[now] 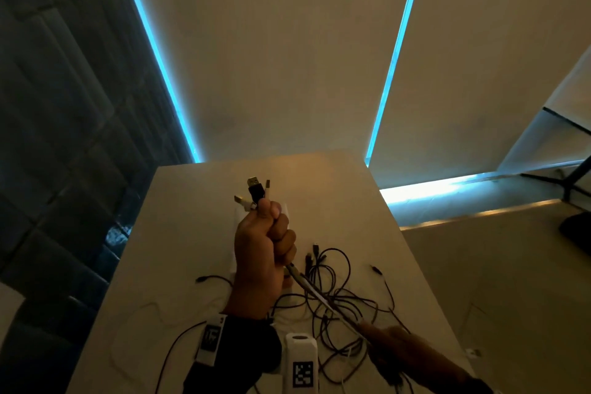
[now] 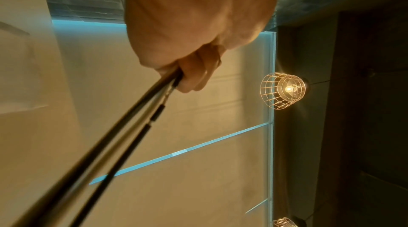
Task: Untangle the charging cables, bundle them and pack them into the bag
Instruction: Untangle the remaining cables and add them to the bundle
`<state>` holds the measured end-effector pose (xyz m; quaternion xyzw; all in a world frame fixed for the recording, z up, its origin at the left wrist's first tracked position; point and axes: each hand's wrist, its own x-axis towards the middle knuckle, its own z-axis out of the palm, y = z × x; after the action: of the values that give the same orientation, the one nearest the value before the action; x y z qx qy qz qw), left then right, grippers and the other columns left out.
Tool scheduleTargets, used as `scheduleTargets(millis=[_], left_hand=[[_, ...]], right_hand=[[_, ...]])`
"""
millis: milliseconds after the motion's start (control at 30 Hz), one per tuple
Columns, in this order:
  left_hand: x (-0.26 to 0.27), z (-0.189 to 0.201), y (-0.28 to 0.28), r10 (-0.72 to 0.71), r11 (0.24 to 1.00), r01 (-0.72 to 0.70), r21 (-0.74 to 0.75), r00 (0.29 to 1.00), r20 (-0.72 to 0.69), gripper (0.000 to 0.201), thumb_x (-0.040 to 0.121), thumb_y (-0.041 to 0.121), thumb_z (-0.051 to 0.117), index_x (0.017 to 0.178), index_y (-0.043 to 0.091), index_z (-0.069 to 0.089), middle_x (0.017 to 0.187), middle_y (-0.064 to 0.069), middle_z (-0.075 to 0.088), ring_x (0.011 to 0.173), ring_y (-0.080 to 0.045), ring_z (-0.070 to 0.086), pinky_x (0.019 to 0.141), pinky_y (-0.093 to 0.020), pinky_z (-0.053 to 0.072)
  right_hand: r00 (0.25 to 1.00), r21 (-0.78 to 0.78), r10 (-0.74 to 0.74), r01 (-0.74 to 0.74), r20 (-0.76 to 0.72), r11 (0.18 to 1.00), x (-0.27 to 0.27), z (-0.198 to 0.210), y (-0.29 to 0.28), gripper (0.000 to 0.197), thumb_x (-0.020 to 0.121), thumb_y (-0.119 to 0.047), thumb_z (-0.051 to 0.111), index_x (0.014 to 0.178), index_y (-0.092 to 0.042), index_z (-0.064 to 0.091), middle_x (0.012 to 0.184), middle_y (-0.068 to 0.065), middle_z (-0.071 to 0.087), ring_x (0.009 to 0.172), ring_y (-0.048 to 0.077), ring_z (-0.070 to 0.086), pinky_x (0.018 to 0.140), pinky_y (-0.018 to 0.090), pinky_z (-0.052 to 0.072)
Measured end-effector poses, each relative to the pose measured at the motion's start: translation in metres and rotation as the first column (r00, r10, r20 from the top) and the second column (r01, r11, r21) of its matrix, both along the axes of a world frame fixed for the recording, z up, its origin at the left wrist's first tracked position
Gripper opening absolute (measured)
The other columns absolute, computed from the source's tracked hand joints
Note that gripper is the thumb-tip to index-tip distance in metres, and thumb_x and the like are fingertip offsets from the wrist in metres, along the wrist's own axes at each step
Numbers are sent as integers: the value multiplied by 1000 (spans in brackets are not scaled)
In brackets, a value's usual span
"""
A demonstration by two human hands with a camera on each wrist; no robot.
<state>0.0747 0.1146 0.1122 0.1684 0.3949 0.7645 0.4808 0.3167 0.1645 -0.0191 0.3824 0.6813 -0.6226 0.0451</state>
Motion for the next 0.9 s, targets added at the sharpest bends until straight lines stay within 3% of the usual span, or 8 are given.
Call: scheduleTargets(millis=[100,200,300,467,600,767,833,900], left_hand=[[-2,2,1,-18,996,11,-88,997,-77,34,102,27,30,72,15,42,46,9,27,35,-4,17,41,-20,9],[-4,2,1,-29,985,7,-170,992,-124,33,102,27,32,73,15,45,47,9,28,35,-4,18,39,-18,10],[-6,-1,-2,-41,977,12,-214,991,-130,32,102,27,33,79,12,51,48,8,29,35,-3,19,36,-14,14],[-14,-4,-8,-73,977,45,-208,989,-130,37,101,28,32,105,2,57,55,4,33,43,-5,25,44,-22,17],[-16,-2,-10,-105,976,88,-198,992,-73,38,98,27,35,116,2,58,65,2,41,52,-8,32,51,-23,23],[-14,-2,-12,-162,976,153,-152,985,-51,41,86,29,44,110,2,61,66,3,44,56,-8,35,53,-23,26],[-12,-2,-11,-153,978,138,-157,985,-84,31,87,28,44,95,2,61,65,2,42,54,-8,35,51,-23,26],[-9,-3,-10,-158,974,136,-183,981,-109,25,94,23,38,83,6,53,66,0,40,52,-9,37,50,-23,28]], right_hand=[[947,168,228,-268,226,949,2,-1,23,36,92,-51,52,60,-38,62,67,-14,63,66,-7,57,77,17,46],[952,462,-43,-108,304,880,1,-21,64,24,93,-34,59,70,-28,60,76,-7,63,71,3,58,72,22,48],[871,668,-301,-41,388,743,-1,-50,106,28,95,-31,54,69,-22,50,81,1,59,77,17,55,72,30,45],[793,615,-315,-93,521,783,-4,-102,129,26,97,-36,48,94,-11,53,115,12,60,107,26,57,74,26,37],[784,606,-357,-31,508,795,-10,-126,122,42,99,-32,45,127,-1,49,134,16,51,123,29,50,97,33,42],[807,547,-445,187,388,816,-17,-110,118,22,95,-19,53,80,-3,57,94,19,65,85,31,61,78,33,50],[803,468,-564,430,192,772,-21,-92,116,27,91,-14,60,68,1,60,78,20,69,63,29,61,65,37,54],[744,391,-668,624,-32,677,-32,-65,111,22,89,-14,64,74,1,64,73,17,70,56,24,58,58,38,51]])
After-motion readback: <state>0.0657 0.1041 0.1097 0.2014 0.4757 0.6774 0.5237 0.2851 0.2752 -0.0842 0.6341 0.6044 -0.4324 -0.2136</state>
